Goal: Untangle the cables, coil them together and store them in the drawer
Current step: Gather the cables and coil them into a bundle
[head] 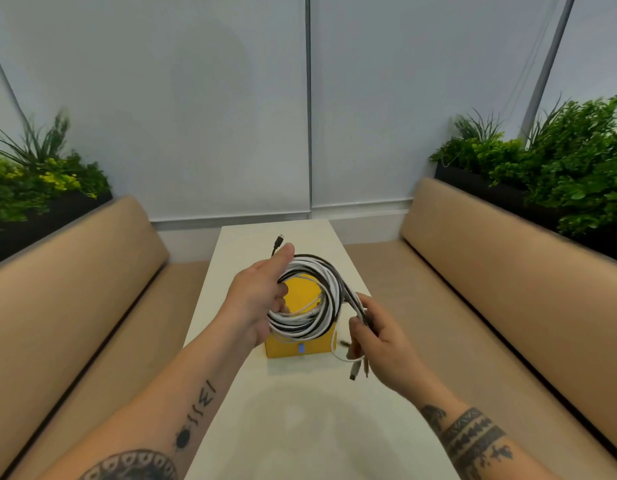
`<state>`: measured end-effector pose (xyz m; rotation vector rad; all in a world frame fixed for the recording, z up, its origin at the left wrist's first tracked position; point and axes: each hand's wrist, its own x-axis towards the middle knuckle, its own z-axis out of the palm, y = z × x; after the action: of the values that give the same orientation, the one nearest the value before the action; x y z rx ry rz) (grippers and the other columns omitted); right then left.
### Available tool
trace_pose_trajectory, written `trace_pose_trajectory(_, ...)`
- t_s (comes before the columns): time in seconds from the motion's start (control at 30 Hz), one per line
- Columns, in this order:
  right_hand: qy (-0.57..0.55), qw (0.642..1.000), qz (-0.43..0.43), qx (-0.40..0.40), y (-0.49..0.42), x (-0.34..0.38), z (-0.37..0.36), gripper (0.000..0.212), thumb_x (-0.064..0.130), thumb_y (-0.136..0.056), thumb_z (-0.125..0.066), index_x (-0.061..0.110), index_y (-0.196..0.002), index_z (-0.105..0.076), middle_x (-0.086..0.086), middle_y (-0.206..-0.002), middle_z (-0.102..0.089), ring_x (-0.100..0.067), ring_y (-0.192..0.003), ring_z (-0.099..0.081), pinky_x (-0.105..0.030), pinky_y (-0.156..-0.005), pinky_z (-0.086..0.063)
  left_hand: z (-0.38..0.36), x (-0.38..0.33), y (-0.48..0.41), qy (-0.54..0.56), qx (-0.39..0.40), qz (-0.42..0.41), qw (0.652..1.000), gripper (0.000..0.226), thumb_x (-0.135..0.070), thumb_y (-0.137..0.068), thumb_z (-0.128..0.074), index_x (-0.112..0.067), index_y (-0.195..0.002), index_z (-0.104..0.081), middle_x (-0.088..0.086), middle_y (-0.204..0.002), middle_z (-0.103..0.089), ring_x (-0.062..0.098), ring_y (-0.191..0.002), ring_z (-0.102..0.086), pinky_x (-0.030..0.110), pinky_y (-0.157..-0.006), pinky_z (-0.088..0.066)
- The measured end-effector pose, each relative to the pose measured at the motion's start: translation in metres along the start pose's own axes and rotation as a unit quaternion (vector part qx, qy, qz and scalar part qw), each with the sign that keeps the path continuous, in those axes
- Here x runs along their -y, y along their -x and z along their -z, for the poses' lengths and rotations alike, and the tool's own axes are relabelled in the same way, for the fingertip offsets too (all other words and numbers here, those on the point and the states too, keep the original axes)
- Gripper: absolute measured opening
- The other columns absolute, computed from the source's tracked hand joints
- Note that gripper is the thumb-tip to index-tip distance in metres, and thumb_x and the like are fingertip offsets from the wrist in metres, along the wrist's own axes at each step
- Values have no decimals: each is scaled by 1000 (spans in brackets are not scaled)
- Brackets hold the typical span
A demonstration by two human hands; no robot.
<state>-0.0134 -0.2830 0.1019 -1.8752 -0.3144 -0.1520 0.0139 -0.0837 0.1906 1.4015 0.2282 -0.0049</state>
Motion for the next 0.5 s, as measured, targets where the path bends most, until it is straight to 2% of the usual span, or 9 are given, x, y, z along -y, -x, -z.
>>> trace_pose_trajectory(0.1,-57,994,1,-97,10,-6,-26,42,16,-105,-43,52,-125,-42,17,-84,-61,-5,-71,-59,-22,-60,-51,-10,3,2,37,-19,-12,999,37,-52,-84,-72,-19,-78,-57,-2,-53,-32,15,-42,-22,26,-46,-29)
trace_pose_trajectory(0.17,-88,985,-1,-152,13,-4,-42,33,19,-106,-41,44,-127,-44,15,-103,-63,-1,-85,-62,-19,-64,-53,-19,11,3,62,-42,-27,997,39,-52,-84,-71,-18,-76,-55,-1,-52,-34,18,-44,-25,27,-47,-31)
trace_pose_trajectory(0.23,-138,976,-20,-169,13,0,-59,35,25,-106,-38,33,-139,-44,7,-129,-60,-2,-102,-63,-19,-70,-55,-27,20,4,73,-88,-42,993,42,-56,-81,-71,-17,-75,-56,2,-56,-38,22,-49,-32,29,-50,-36)
trace_pose_trajectory(0.3,-205,964,-50,-163,13,9,-72,41,32,-107,-33,34,-147,-40,3,-138,-57,-8,-99,-62,-19,-72,-53,-36,29,7,78,-138,-61,985,44,-58,-81,-69,-16,-76,-57,6,-62,-44,24,-56,-37,29,-51,-38)
trace_pose_trajectory(0.37,-325,933,-68,-136,12,20,-75,44,46,-105,-28,35,-143,-47,4,-137,-61,-13,-114,-62,-28,-93,-49,-41,35,9,75,-172,-88,978,51,-62,-82,-65,-12,-90,-64,13,-75,-55,21,-54,-46,28,-51,-41)
trace_pose_trajectory(0.43,-438,888,-87,-106,11,29,-75,64,62,-96,-26,25,-139,-54,1,-135,-64,-16,-128,-57,-37,-109,-39,-44,40,10,72,-194,-102,973,63,-68,-79,-61,-12,-108,-67,17,-97,-67,14,-50,-54,29,-54,-46)
trace_pose_trajectory(0.5,-479,865,-95,-118,8,38,-76,79,75,-84,-41,19,-138,-53,-5,-132,-65,-20,-126,-59,-44,-111,-40,-46,46,12,98,-198,-102,970,52,-69,-78,-61,-20,-95,-70,12,-86,-66,20,-58,-58,32,-55,-51)
